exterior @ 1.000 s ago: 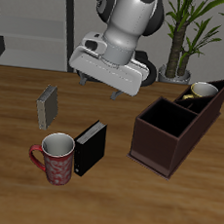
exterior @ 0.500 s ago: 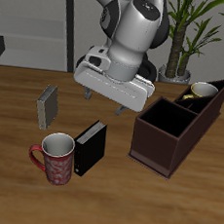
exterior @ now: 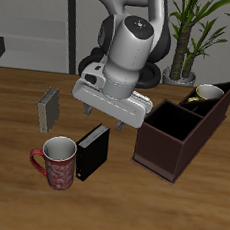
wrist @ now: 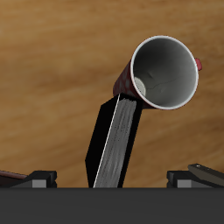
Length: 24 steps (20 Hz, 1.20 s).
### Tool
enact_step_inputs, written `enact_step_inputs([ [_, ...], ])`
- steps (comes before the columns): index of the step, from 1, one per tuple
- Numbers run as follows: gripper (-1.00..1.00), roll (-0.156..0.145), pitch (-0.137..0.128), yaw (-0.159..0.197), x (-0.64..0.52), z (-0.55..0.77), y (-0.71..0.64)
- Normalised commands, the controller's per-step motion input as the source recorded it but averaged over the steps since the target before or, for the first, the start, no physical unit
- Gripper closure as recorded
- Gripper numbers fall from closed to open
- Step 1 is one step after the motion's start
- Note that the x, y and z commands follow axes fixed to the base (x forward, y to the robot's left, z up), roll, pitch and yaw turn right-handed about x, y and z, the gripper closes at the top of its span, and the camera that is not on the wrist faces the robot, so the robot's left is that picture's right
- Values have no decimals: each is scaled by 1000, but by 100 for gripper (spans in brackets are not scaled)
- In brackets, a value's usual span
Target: Place the white-yellow mug into the left desk caddy's left compartment and place the black book into the left desk caddy's front compartment
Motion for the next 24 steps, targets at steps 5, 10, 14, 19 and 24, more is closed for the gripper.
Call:
enact_step_inputs([
  [5, -100, 52, 25, -60, 98, -170, -109],
  [10, -100, 33, 12, -30, 45, -59, -127],
  [14, -100, 73, 18, -41, 95, -126, 52],
  [19, -100, 25, -16, -48, 79, -84, -54],
  [24, -100, -1, -4, -28, 46, -52, -103],
])
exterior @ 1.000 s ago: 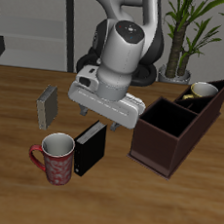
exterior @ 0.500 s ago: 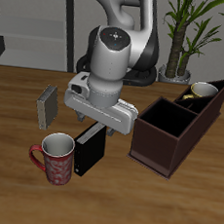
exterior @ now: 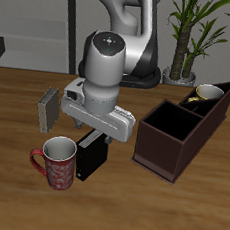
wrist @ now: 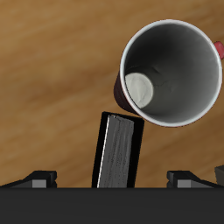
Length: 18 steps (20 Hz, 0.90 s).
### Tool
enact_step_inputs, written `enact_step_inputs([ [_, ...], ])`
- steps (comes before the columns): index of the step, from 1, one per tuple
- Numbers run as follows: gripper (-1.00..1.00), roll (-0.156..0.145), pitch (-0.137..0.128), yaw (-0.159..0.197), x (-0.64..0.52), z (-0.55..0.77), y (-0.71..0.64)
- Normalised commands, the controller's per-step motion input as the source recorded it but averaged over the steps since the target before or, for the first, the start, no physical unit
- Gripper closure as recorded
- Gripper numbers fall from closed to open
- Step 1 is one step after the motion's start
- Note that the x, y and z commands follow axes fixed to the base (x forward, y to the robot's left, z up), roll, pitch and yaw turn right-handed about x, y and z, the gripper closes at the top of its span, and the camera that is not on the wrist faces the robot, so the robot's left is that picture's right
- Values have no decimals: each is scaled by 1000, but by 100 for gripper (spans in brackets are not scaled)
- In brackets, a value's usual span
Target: Place the white-yellow mug into the left desk caddy's left compartment and place the black book into the left desk caddy's front compartment
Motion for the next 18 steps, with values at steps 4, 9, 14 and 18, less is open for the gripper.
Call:
enact_step_inputs([
  [4, -100, 7, 10, -33, 29, -110, -87],
  [9, -100, -4, 16, -10, 6, -186, -61],
  [14, 100, -15, 19, -17, 42, -229, -67],
  [18, 100, -5, 25, -30, 42, -260, -104],
])
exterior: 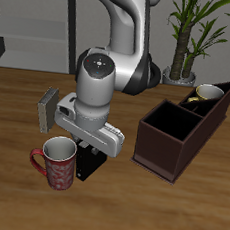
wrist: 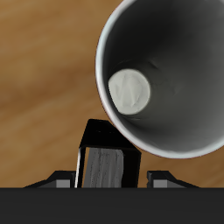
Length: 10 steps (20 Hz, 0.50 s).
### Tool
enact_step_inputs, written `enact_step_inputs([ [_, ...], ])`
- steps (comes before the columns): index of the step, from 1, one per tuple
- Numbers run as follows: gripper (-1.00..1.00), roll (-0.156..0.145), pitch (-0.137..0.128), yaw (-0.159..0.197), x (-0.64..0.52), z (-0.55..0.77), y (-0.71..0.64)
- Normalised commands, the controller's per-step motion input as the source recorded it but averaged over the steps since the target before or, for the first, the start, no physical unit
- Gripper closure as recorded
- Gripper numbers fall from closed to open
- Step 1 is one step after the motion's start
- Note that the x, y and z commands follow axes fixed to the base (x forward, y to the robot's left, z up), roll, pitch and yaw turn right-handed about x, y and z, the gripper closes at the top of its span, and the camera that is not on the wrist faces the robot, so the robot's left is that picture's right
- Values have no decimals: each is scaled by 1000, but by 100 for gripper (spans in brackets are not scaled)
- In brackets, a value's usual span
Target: Place the white-yellow mug into the left desk caddy's left compartment and place the black book into the left desk caddy's front compartment
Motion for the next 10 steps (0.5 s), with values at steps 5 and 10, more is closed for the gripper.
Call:
enact_step_inputs([
  [5, 100, -1, 14, -3, 2, -149, 60],
  [10, 100, 3, -17, 28, -93, 194, 193],
])
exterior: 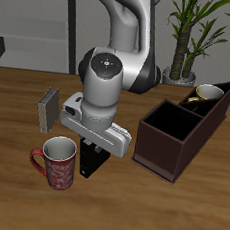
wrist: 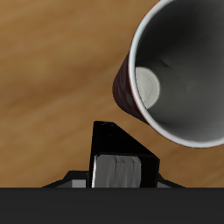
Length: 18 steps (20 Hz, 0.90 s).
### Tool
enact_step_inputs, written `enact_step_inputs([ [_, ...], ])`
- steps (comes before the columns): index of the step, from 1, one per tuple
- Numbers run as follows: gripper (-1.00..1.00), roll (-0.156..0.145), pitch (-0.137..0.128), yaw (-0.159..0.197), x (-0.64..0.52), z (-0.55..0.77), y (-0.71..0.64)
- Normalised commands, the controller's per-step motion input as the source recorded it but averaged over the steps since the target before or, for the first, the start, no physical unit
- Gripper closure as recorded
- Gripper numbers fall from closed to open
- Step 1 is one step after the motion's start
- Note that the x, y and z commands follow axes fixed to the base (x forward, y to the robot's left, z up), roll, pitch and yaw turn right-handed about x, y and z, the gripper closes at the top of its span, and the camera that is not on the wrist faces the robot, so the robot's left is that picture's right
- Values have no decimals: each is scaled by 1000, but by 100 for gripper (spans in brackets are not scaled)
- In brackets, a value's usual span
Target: Place the white-yellow mug into the left desk caddy's left compartment and place the black book into the left desk caddy's front compartment
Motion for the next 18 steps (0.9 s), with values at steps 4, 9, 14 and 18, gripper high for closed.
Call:
enact_step_inputs([
  [4, 100, 4, -30, -4, -231, 311, 224],
  [9, 100, -17, -64, 70, -397, 466, 161],
  [14, 100, -32, -78, 62, -410, 452, -46],
  [18, 100, -54, -86, 77, -463, 365, -66],
])
